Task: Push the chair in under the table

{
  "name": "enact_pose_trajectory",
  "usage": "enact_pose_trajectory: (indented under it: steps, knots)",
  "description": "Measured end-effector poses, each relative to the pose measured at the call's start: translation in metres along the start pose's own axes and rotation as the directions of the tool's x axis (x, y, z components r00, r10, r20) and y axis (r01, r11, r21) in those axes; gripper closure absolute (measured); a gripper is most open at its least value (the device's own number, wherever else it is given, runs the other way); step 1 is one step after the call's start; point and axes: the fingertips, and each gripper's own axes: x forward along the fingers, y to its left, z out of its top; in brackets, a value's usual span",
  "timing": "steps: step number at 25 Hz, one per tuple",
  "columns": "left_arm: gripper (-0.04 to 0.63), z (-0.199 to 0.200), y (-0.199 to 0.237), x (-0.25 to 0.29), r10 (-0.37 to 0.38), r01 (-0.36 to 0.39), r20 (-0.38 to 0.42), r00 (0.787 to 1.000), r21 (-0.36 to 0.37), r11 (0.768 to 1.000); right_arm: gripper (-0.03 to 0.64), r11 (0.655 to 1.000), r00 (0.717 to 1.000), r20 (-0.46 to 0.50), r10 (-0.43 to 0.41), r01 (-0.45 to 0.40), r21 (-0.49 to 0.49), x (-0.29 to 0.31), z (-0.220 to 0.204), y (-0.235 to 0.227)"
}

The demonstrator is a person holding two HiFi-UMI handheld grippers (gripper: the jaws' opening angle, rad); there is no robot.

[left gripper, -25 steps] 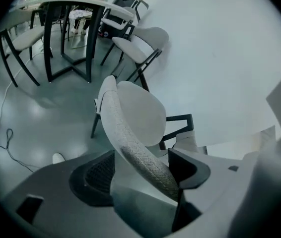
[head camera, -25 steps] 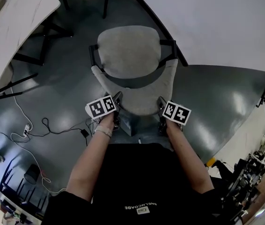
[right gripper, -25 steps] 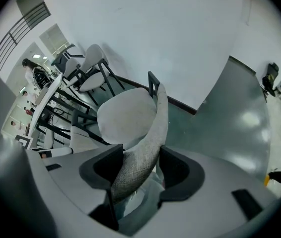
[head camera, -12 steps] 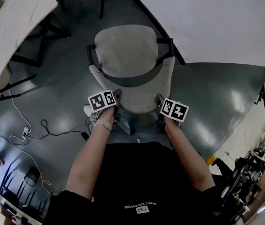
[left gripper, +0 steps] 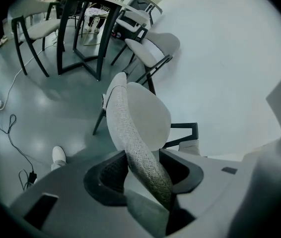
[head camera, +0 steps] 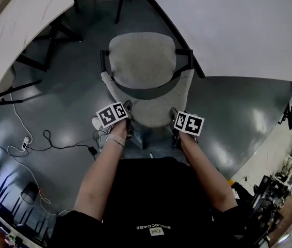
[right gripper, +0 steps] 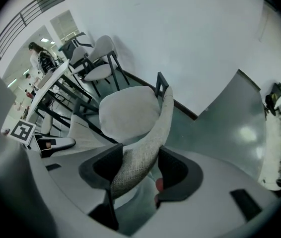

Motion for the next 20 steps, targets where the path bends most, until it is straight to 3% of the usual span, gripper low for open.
enact_pose_trajectory:
  steps: [20]
  knots:
    - [0.405, 0.031, 0.090, -0.061, 0.058, -0.037, 0.120, 0.991, -0.167, 0.985, 0.379, 0.970, 0.993, -0.074, 0.088, -0.103, -0.221, 0.015, -0.003, 0.111]
